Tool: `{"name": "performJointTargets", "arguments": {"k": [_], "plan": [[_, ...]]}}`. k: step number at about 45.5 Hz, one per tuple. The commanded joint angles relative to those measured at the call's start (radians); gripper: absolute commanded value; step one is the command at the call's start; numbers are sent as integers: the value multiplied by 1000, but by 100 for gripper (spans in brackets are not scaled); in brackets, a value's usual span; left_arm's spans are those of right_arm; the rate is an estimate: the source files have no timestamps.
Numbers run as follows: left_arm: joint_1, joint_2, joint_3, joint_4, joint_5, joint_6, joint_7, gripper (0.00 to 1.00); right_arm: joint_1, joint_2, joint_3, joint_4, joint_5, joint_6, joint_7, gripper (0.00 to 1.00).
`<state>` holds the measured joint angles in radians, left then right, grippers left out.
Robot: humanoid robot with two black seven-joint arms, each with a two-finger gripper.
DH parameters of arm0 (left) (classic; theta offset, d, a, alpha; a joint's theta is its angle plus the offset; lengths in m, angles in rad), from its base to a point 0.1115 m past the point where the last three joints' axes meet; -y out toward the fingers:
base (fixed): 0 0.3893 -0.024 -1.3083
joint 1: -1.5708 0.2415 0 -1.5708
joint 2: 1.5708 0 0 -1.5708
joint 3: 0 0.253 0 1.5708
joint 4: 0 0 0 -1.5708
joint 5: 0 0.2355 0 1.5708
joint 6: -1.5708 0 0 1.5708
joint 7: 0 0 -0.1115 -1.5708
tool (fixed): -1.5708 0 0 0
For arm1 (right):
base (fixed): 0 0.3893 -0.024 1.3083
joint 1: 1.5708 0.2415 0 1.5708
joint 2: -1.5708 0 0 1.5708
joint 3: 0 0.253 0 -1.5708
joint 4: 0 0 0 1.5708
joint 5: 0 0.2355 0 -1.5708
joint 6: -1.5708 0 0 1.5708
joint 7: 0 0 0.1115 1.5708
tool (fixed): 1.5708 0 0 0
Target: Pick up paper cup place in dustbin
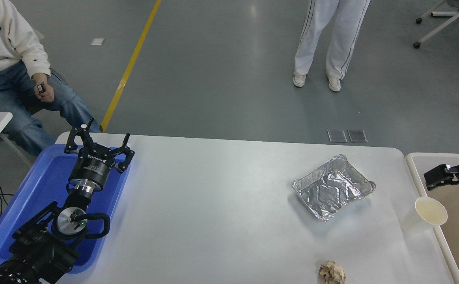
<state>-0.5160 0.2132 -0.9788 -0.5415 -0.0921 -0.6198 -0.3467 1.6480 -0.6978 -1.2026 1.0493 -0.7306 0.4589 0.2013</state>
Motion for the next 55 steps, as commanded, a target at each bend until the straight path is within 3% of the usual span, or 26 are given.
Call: {"name": "performJointTargets", "arguments": {"k": [1,18,28,55], "plan": [[1,0,0,0,0,0,0,100,-174,-17,98,-132,-21,-3,1,100],[1,0,0,0,0,0,0,100,-323,-11,173,-253,-20,-9,0,100],[1,0,0,0,0,0,0,100,-399,-14,244,-262,-6,-115,-2,100],[-1,0,-1,0,0,0,0,100,-467,-16,282,-262,11,-215,-5,100]]}}
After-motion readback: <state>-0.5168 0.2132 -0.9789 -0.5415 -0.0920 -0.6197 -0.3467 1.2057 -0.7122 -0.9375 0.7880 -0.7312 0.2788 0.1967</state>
